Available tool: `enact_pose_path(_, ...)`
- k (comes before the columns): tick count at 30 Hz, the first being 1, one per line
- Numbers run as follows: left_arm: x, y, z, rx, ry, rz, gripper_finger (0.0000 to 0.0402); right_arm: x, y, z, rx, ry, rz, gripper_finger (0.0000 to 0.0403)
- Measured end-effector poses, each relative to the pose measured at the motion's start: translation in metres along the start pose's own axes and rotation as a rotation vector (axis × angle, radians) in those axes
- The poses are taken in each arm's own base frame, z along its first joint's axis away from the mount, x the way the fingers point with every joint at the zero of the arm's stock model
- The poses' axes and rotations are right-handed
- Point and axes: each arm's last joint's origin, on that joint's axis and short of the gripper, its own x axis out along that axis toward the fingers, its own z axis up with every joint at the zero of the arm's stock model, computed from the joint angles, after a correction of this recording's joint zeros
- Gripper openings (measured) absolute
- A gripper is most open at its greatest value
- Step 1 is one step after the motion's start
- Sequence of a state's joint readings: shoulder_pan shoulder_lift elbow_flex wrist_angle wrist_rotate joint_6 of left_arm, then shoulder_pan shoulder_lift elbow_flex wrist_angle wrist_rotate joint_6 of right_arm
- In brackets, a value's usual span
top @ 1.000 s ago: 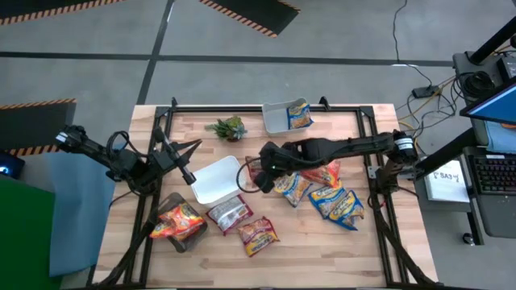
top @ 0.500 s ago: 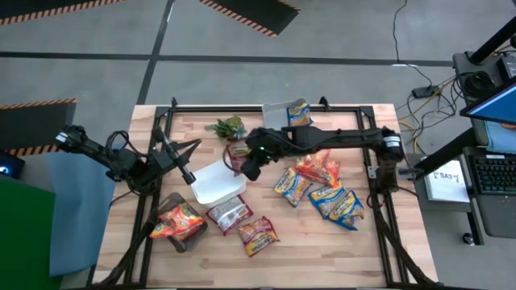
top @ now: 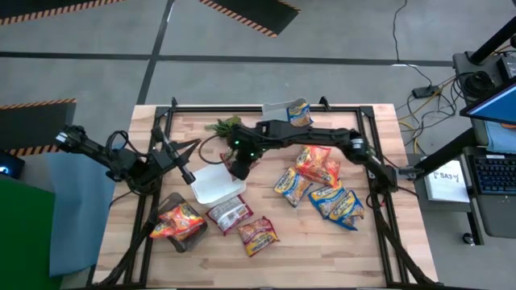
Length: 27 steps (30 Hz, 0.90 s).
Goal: Sort Maruchan noodles
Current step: Put the red noodle pack into the white bin
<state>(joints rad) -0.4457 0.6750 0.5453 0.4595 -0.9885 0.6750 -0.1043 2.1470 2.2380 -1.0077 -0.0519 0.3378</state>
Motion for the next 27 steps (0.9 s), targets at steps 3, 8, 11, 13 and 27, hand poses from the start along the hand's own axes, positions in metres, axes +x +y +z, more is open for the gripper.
enact_pose_path(3,0.000,0.000,0.000,0.004,0.002,-0.001,0.0000,0.014,0.000,0.001,-0.016,0.060,-0.009,0.0008)
enact_pose_path(8,0.000,0.000,0.000,0.004,0.003,-0.002,0.0000,0.026,-0.001,0.000,-0.039,0.090,-0.019,0.0012)
enact_pose_path(11,0.000,0.000,0.000,0.005,0.003,-0.002,0.0000,0.029,-0.001,-0.001,-0.039,0.092,-0.020,0.0027)
enact_pose_path(13,0.000,0.000,0.000,0.005,0.002,-0.002,0.0000,0.029,-0.001,-0.001,-0.038,0.091,-0.020,0.0042)
enact_pose_path(27,0.000,0.000,0.000,0.006,0.003,-0.002,0.0000,0.027,0.001,0.000,-0.058,0.105,0.043,0.0148)
